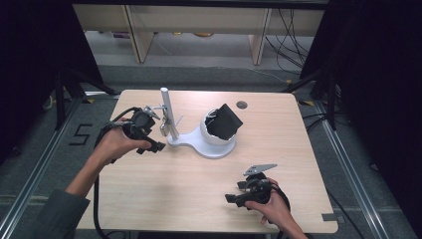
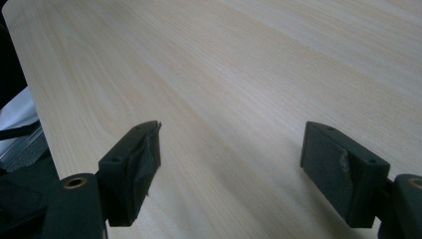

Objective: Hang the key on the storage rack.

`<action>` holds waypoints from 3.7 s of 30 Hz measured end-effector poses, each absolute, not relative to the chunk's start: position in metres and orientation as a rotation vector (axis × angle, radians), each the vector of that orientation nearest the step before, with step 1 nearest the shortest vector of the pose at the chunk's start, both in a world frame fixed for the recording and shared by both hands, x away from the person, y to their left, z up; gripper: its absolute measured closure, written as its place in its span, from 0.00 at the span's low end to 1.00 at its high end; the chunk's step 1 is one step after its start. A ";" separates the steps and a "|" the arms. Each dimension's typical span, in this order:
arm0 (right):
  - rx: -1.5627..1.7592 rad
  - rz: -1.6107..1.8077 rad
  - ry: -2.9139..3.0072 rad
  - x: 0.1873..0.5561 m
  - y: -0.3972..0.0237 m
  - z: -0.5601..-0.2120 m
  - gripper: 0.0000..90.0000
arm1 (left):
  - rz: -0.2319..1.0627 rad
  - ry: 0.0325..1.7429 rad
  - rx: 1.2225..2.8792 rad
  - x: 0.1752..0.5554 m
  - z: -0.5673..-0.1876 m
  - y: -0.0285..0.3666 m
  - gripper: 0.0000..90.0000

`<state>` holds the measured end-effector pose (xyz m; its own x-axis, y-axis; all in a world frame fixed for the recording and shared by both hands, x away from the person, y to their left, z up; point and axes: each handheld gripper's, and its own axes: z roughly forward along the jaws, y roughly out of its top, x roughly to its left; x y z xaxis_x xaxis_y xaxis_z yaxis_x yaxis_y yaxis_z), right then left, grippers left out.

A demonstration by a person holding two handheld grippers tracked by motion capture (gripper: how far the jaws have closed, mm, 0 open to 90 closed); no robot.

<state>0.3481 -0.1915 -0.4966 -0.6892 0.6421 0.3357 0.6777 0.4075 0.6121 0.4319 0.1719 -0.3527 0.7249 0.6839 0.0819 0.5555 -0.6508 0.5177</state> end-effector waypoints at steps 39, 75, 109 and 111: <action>-1.197 -1.155 -2.608 0.350 -0.190 -0.498 0.28 | 0.337 0.853 2.303 0.360 -0.428 0.183 0.24; -1.196 -1.165 -2.617 0.344 -0.187 -0.496 0.28 | 0.363 0.861 2.266 0.317 -0.483 0.180 0.24; -1.192 -1.171 -2.629 0.344 -0.186 -0.496 0.24 | 0.423 0.848 2.276 0.278 -0.500 0.201 0.23; -1.193 -1.171 -2.629 0.344 -0.186 -0.496 0.24 | 0.405 0.867 2.276 0.277 -0.500 0.201 0.23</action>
